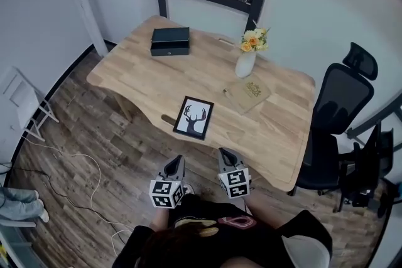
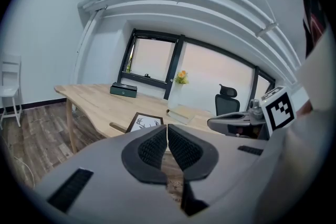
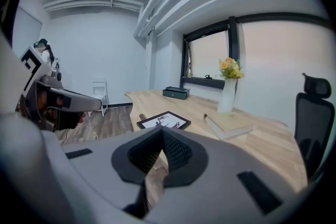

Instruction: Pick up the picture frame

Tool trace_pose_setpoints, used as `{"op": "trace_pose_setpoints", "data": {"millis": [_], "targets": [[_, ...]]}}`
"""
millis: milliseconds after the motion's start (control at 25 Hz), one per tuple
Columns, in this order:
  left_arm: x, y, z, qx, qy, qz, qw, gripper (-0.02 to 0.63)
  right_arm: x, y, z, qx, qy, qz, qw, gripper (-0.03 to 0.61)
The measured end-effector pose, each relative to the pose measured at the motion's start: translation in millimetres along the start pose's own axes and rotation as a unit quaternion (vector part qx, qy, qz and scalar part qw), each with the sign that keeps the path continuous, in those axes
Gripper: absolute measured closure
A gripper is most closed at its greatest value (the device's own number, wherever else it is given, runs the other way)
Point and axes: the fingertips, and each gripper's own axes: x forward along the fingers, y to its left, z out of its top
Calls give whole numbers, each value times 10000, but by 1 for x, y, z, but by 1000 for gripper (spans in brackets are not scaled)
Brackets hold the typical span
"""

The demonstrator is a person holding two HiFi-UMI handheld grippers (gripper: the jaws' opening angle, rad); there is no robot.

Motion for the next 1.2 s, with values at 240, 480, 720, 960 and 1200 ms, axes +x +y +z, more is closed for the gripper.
{"op": "trace_pose_setpoints", "data": {"millis": [240,480,720,960,1200], "targets": [[15,32,13,51,83,-199,9998,592,26,14,10,291,87,-163,9994,569],[28,53,19,-42,144,-297,9994,592,43,13,16,499,132,-360,9980,568],[47,64,26,-64,224,-334,9992,592,58,3,17,697,204,-449,9963,568],[71,74,31,-158,376,-257,9988,592,81,-12,24,893,189,-444,9948,568],[105,80,36,-212,661,-238,9973,592,109,-43,36,1209,257,-532,9909,566]]}}
